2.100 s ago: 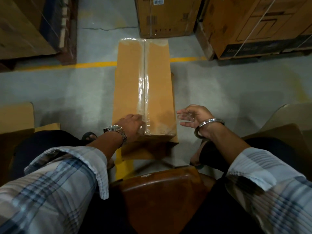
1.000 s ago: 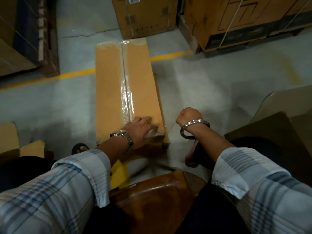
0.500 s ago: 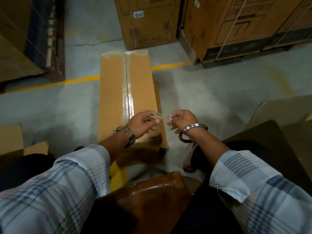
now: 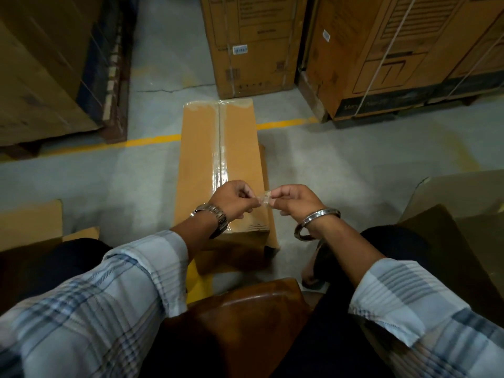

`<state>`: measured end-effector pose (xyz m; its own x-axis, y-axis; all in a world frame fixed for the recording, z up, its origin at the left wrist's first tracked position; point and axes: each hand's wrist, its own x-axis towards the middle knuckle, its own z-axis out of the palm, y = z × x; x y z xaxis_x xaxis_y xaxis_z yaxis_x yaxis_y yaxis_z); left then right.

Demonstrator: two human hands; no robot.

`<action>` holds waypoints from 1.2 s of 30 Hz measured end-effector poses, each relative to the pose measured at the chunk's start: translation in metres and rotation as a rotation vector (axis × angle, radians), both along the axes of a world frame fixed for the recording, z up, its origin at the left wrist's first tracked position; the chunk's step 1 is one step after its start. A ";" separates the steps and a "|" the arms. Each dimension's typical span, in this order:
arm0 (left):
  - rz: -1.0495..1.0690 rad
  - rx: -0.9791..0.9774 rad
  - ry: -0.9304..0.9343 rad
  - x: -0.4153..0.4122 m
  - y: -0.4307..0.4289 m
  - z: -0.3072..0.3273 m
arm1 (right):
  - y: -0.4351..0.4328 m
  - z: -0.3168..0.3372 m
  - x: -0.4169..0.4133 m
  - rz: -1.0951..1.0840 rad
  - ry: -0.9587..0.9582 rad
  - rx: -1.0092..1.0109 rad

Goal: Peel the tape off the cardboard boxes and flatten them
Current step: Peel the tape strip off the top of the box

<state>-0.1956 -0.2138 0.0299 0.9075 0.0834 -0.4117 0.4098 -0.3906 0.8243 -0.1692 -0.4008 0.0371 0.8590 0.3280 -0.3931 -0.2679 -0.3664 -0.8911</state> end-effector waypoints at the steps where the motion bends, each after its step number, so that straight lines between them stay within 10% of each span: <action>1: 0.003 -0.038 -0.020 -0.001 -0.002 0.003 | 0.000 0.000 -0.002 0.005 0.029 0.042; 13: -0.044 -0.156 -0.083 -0.003 -0.015 0.028 | -0.004 0.012 -0.002 -0.210 0.009 0.223; 25: 0.395 -0.431 0.062 0.010 -0.010 0.032 | -0.004 0.014 0.010 -0.241 -0.141 0.292; 36: 0.205 -0.392 0.082 0.002 -0.020 0.038 | 0.001 -0.001 0.011 -0.118 -0.188 0.154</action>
